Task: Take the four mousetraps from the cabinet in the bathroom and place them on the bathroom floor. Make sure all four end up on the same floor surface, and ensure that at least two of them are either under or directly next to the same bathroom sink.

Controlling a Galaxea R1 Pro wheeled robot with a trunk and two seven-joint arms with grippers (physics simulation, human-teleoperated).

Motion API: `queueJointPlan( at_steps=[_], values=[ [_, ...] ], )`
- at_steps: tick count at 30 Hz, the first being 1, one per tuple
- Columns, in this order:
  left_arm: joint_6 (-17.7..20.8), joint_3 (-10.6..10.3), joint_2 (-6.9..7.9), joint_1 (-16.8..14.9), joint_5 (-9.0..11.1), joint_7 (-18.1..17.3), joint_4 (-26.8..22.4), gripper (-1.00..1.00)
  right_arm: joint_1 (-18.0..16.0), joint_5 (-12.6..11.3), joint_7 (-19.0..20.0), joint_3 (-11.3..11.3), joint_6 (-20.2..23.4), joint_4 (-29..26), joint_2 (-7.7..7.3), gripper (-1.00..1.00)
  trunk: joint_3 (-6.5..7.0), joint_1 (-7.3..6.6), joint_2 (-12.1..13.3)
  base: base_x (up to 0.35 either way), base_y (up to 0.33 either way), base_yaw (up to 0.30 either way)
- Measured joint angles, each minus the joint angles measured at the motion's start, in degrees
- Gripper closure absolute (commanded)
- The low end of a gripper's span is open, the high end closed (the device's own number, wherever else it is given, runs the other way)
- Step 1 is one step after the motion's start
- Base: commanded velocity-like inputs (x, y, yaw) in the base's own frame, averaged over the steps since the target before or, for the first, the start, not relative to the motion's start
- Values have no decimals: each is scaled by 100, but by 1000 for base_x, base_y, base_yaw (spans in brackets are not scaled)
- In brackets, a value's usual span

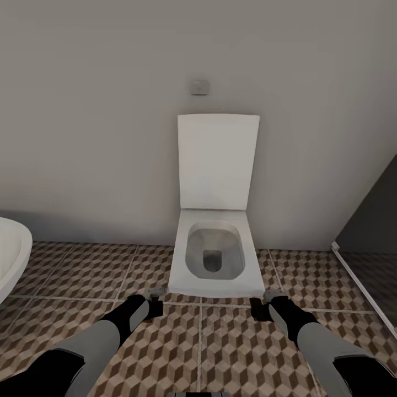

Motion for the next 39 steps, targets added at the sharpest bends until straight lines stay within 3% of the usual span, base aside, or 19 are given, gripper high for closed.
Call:
queueJointPlan(
  at_steps=[19,32,39],
  values=[
    [0,0,0,-2,0,0,4,100,0,2,-2,2,3,-7,-156,100,0,0,0,0,0,0],
    [0,0,0,-2,-1,0,5,100,0,0,-2,3,5,-5,-179,100,0,0,0,0,0,0],
    [0,0,0,-2,0,0,5,100,0,0,-2,3,5,-5,-186,100,-129,135,-241,0,0,0]
  ],
)
